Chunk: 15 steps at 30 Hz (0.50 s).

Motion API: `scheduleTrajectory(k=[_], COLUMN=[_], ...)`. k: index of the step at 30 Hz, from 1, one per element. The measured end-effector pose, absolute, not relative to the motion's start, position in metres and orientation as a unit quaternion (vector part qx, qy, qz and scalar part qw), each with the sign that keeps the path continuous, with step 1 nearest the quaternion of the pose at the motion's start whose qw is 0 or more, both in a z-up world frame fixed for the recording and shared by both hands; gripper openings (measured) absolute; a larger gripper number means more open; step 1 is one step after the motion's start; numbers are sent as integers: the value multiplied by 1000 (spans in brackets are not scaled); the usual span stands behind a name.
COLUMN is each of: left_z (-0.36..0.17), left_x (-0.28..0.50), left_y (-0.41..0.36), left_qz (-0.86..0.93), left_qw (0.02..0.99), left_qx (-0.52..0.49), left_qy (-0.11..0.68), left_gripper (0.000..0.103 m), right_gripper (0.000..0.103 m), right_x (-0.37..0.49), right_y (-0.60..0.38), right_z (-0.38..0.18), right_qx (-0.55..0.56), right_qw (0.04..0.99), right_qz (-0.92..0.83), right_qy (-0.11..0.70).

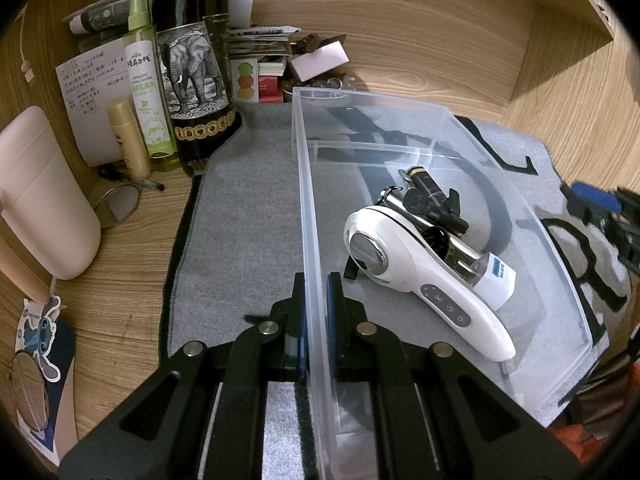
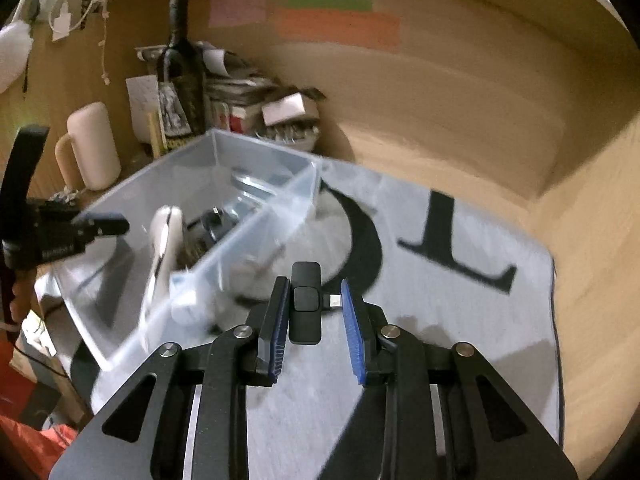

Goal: Organize rigid objects
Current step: 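Carry the black charging case into the clear box and release it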

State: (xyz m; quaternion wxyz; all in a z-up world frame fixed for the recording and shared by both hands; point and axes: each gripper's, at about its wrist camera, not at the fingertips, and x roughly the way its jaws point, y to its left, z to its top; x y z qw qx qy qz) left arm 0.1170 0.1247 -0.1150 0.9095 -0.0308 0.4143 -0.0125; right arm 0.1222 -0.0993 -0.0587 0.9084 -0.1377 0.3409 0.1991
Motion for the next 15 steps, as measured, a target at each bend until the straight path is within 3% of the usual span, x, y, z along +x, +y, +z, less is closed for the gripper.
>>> scheduleTrajectory(k=[15], left_z=[-115], left_x=[117], left_y=[124], left_qz=[-13], left_qw=[909], left_qx=[-31], left_qy=[414], left_gripper=[6], right_gripper=[24], right_x=[156], right_y=[-28], right_z=[-49], right_qx=[-158], right_qw=[892], right_qz=[275], right_qy=[321])
